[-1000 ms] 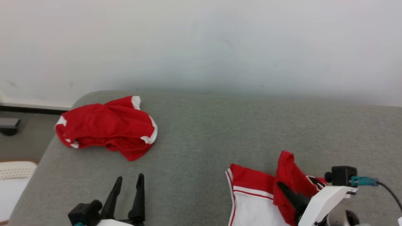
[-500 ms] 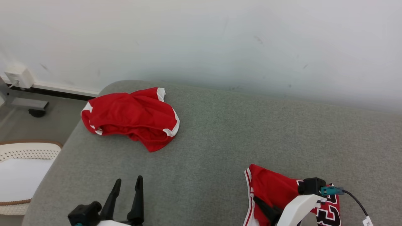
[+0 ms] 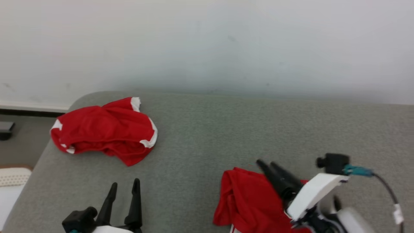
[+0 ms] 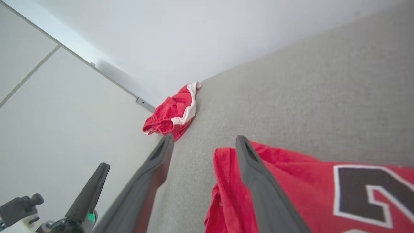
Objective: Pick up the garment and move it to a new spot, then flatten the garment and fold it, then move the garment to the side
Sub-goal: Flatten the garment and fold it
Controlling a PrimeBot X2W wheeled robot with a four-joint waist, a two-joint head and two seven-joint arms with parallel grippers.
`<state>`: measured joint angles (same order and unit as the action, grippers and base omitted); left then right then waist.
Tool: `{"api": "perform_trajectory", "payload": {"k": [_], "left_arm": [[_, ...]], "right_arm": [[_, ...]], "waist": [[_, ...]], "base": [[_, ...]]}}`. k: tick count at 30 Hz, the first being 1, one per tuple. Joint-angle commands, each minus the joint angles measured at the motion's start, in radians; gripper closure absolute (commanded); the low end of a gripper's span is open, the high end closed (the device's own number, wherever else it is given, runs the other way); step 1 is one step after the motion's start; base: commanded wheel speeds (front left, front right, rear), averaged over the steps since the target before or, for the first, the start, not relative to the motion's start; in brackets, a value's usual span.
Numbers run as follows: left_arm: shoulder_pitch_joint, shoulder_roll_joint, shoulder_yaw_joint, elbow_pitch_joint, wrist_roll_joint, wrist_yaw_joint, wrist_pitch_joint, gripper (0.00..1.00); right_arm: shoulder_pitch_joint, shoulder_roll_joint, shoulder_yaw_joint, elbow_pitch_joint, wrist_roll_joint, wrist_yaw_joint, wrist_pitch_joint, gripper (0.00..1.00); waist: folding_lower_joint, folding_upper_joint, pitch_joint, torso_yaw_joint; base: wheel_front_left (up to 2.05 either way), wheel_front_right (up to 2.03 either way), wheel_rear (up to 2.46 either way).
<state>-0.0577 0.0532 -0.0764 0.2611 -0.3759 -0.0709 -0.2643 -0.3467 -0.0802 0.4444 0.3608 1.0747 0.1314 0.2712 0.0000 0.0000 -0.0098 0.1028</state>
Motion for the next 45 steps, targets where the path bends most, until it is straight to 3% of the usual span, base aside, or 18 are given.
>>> {"api": "perform_trajectory", "payload": {"k": [1, 8, 12, 18, 24, 25, 26, 27, 35, 40, 45], "left_arm": [[0.007, 0.003, 0.005, -0.006, 0.008, -0.003, 0.0, 0.0], [0.009, 0.002, 0.025, -0.028, 0.015, -0.002, 0.0, 0.0], [0.008, 0.001, 0.032, -0.038, 0.019, -0.003, 0.0, 0.0], [0.005, 0.0, 0.026, -0.04, 0.023, -0.007, 0.0, 0.0], [-0.004, -0.001, 0.021, -0.036, 0.023, -0.01, 0.0, 0.0], [-0.006, -0.001, 0.021, -0.037, 0.023, -0.009, 0.0, 0.0], [-0.008, -0.001, 0.019, -0.039, 0.02, -0.009, 0.0, 0.0], [-0.008, -0.001, 0.018, -0.038, 0.018, -0.009, 0.0, 0.0], [-0.012, -0.001, 0.003, -0.032, -0.001, -0.002, 0.0, 0.0], [-0.012, -0.001, 0.0, -0.028, 0.001, -0.001, 0.0, 0.0], [-0.009, -0.001, 0.007, -0.023, 0.005, -0.003, 0.0, 0.0]], "right_arm": [[0.012, -0.035, -0.026, -0.04, -0.019, -0.002, -0.02, 0.0], [0.06, -0.159, -0.156, -0.207, -0.178, -0.002, -0.136, 0.0], [0.109, -0.203, -0.228, -0.242, -0.306, -0.002, -0.219, 0.0], [0.172, -0.171, -0.317, -0.209, -0.484, -0.002, -0.323, 0.0], [0.186, -0.122, -0.293, -0.156, -0.625, -0.002, -0.351, 0.0], [0.183, -0.114, -0.282, -0.14, -0.643, -0.002, -0.349, 0.25], [0.179, -0.105, -0.271, -0.122, -0.657, -0.002, -0.346, 0.74], [0.176, -0.094, -0.255, -0.098, -0.671, -0.002, -0.341, 1.0], [0.125, -0.009, -0.101, 0.106, -0.605, -0.002, -0.264, 1.0], [0.09, 0.011, -0.021, 0.217, -0.571, -0.002, -0.238, 1.0], [0.063, 0.027, 0.137, 0.261, -0.506, -0.002, -0.241, 1.0]], "waist": [[0.0, 0.0, -0.002, -0.037], [0.0, 0.0, -0.002, -0.114], [0.0, 0.0, 0.001, -0.138], [0.0, 0.0, 0.007, -0.145], [0.0, 0.0, 0.008, -0.124], [0.0, 0.0, 0.008, -0.117], [0.0, 0.0, 0.008, -0.109], [0.0, 0.0, 0.007, -0.1], [0.0, 0.0, 0.008, -0.012], [0.0, 0.0, 0.012, 0.031], [0.0, 0.0, 0.014, 0.066]], "base": [[0.0, 0.0, 0.0], [0.0, 0.0, 0.0], [0.0, 0.0, 0.0], [0.0, 0.0, 0.0], [0.0, 0.0, 0.0], [0.0, 0.0, 0.0], [0.0, 0.0, 0.0], [0.0, 0.0, 0.0], [0.0, 0.0, 0.0], [0.0, 0.0, 0.0], [0.0, 0.0, 0.0]]}}
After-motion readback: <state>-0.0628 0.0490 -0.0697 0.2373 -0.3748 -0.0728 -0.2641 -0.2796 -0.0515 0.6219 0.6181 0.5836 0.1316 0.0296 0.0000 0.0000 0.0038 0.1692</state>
